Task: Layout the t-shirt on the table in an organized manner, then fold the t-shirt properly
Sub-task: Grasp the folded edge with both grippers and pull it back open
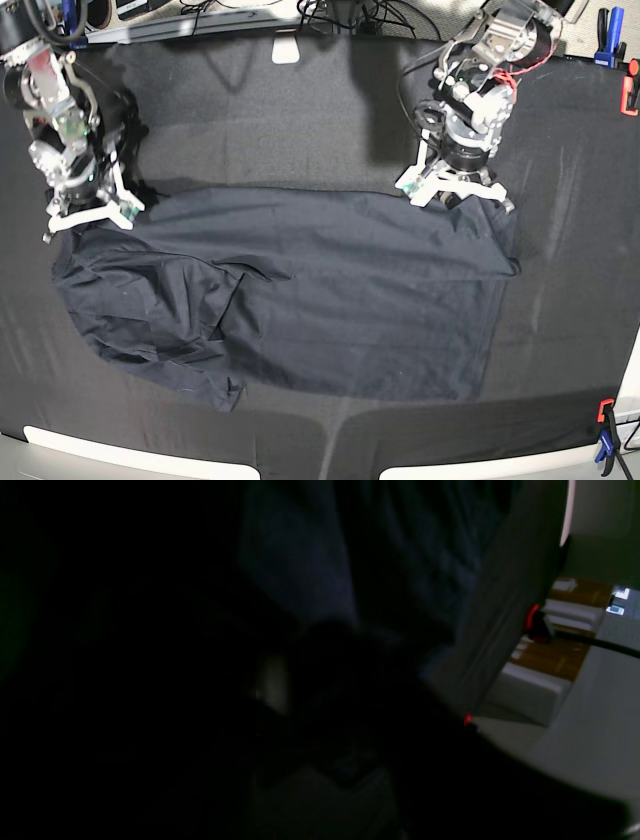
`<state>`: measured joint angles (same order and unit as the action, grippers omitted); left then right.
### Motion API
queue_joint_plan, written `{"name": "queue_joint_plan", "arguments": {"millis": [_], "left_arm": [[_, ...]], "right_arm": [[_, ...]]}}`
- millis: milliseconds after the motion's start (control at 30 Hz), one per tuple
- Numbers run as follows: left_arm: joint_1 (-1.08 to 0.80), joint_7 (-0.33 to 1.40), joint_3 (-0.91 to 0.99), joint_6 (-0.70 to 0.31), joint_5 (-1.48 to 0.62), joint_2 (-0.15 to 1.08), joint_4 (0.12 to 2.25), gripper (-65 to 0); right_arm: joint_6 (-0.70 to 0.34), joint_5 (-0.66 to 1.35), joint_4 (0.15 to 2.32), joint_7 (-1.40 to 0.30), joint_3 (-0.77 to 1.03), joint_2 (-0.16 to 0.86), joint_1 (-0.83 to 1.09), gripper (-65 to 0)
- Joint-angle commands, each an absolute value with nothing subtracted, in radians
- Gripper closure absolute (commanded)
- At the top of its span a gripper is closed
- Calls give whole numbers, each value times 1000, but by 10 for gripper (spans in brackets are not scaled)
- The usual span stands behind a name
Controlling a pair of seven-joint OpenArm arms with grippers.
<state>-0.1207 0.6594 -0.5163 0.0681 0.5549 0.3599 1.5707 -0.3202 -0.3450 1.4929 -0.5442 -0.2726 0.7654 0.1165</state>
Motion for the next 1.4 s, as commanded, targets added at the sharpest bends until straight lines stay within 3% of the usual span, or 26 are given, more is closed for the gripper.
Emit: {"name": "queue_joint_plan", "arguments": {"millis": [0, 33, 300, 700, 1367], "left_arm": [[-107, 667, -513, 83, 572, 364, 1586, 0], [-108, 678, -513, 83, 581, 364, 1586, 0], [-129, 796, -513, 83, 657, 369, 1626, 0], [-305, 832, -513, 83, 655, 441, 1757, 0], [-542, 958, -513, 121, 658, 488, 1938, 0]], "right_arm": [[-299, -340, 1504, -566, -262, 793, 103, -46], [-299, -336, 1504, -582, -262, 794, 103, 0], [-340, -337, 1616, -598, -262, 857, 210, 0], [-313, -336, 1809, -780, -262, 1017, 424, 0], [-290, -390, 2028, -923, -261, 1026, 713, 0]]}}
